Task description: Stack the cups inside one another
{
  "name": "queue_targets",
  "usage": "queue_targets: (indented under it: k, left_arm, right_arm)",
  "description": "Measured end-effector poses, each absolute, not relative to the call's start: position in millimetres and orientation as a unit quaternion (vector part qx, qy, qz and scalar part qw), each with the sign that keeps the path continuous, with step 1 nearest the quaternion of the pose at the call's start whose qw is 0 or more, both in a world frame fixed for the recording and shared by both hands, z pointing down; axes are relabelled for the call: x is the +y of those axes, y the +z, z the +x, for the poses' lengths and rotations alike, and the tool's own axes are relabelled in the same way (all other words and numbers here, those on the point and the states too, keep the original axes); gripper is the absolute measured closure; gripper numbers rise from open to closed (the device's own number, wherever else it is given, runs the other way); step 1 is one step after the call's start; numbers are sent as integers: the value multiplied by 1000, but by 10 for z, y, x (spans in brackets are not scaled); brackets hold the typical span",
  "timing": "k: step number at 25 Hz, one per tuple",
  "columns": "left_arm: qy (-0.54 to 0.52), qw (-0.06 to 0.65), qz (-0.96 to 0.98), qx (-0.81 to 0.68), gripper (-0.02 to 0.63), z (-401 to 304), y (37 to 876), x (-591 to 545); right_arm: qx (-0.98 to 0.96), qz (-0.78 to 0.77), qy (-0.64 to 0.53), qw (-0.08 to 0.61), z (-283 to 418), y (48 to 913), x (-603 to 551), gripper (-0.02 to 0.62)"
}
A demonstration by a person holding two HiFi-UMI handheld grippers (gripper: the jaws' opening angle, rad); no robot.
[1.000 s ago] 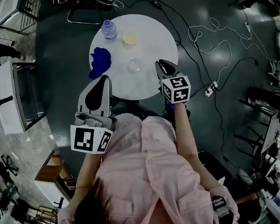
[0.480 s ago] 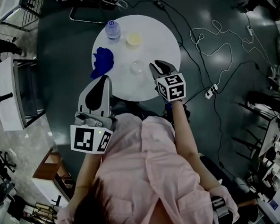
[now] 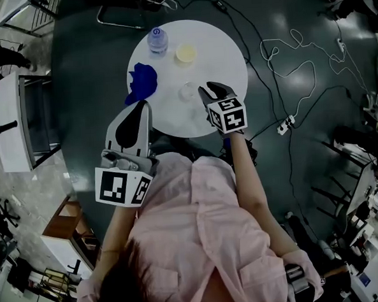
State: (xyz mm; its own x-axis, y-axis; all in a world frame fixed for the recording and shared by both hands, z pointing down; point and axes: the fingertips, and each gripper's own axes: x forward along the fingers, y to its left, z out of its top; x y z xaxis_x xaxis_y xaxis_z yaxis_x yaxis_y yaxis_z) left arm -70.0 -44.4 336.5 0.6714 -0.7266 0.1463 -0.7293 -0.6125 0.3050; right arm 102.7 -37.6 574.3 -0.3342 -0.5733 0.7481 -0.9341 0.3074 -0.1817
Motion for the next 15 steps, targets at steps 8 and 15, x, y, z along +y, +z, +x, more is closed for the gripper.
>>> queue_targets:
  k: [8, 15]
  left_arm:
    - [4, 175, 896, -407, 591, -749, 3373, -542]
    - [4, 177, 895, -410, 591, -782, 3382, -609]
  right_arm:
    - [-749, 482, 334, 309, 922, 5909, -393, 489]
    - [-737, 470, 358, 327, 888, 6064, -420, 489]
